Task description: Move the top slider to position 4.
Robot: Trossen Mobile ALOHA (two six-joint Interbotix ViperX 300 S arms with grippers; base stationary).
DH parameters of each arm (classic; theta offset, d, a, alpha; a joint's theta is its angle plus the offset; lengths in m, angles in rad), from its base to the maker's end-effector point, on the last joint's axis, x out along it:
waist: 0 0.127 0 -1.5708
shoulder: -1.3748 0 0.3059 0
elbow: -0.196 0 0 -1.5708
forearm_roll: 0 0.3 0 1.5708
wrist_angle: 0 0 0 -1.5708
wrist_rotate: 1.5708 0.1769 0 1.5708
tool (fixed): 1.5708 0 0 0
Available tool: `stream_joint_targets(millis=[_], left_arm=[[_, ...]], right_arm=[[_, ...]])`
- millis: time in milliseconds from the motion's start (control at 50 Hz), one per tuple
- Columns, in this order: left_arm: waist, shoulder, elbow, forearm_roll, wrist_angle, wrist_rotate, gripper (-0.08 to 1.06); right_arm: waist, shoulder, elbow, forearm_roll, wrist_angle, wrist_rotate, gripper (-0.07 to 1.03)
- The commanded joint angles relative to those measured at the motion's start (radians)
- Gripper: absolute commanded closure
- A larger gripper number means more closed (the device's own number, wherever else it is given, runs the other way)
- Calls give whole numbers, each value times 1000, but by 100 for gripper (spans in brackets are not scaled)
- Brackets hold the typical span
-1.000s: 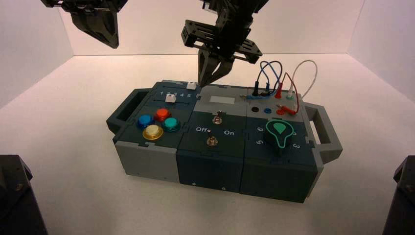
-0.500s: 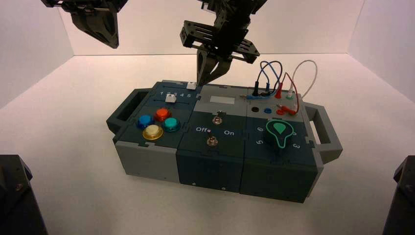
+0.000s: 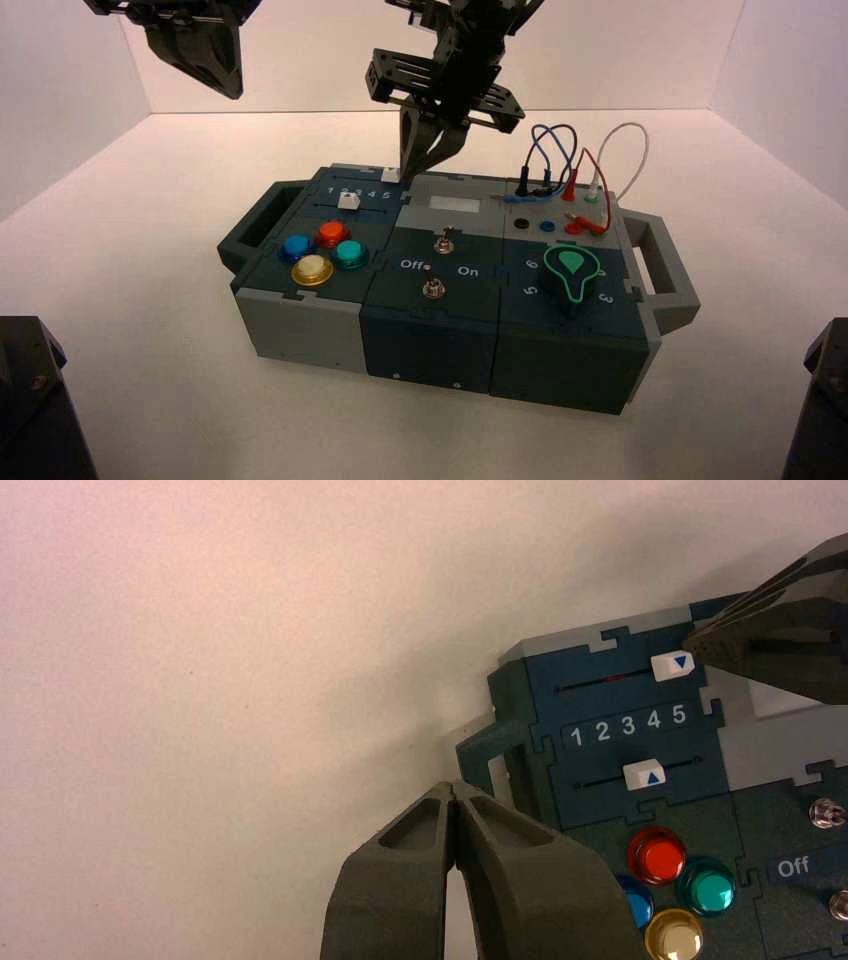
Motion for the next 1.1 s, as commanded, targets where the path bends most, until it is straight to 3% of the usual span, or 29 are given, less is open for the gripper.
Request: stream_joint_targets(millis=[20,1100], left_arm=[[-2,-6,-31,0,-3,6,100],[-2,-5,-31,0,-3,8,100]], right_arm=[[-2,-17,-26,0,-6,-2,98],[5,-6,-38,8,17,-2,98]])
